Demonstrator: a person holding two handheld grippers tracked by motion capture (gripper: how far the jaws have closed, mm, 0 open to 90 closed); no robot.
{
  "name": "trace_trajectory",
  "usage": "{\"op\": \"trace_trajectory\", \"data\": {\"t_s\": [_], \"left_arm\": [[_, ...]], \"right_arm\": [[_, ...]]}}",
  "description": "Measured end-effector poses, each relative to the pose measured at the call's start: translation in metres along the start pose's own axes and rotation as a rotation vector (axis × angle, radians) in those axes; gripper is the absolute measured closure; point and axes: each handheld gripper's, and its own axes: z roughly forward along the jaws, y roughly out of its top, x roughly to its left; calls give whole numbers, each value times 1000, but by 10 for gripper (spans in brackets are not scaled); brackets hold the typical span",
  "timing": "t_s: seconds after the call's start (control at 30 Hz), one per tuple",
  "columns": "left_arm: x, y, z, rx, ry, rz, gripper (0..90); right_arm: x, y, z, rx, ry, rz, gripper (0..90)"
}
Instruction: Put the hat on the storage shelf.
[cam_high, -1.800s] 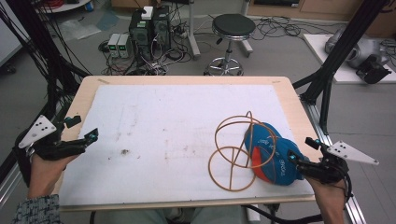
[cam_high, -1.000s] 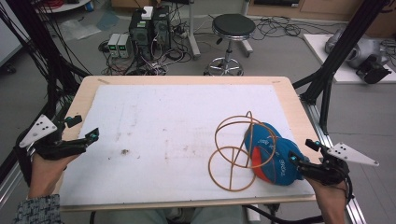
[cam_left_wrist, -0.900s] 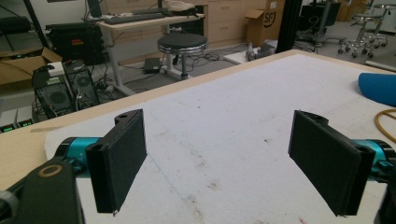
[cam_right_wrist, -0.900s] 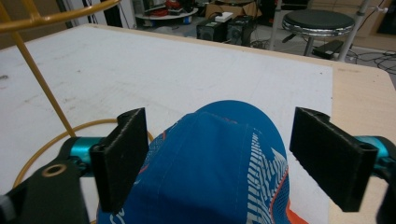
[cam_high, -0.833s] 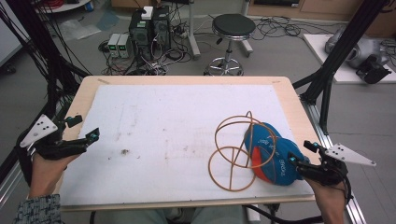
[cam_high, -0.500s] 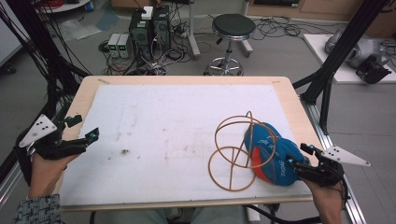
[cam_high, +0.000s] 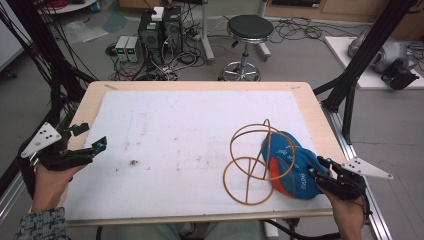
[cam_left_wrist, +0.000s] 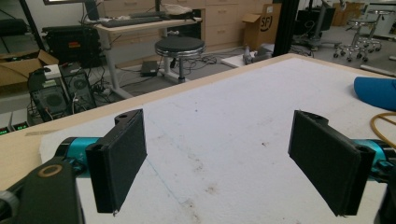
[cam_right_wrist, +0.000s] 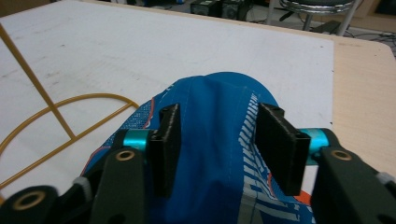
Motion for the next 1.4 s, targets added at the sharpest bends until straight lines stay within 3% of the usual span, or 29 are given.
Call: {"op": "trace_trajectory", "data": {"t_s": [0.43, 0.9, 1.4], "left_arm": [[-3, 1, 3, 6, -13, 1, 196], [-2, 4, -1, -14, -12, -1, 196], [-1, 5, -2, -20, -13, -3, 196]], "right_arm": [[8, 7, 5, -3, -65, -26, 880], [4, 22, 6, -55, -93, 20, 891], [3, 73, 13, -139, -117, 15, 893]]}}
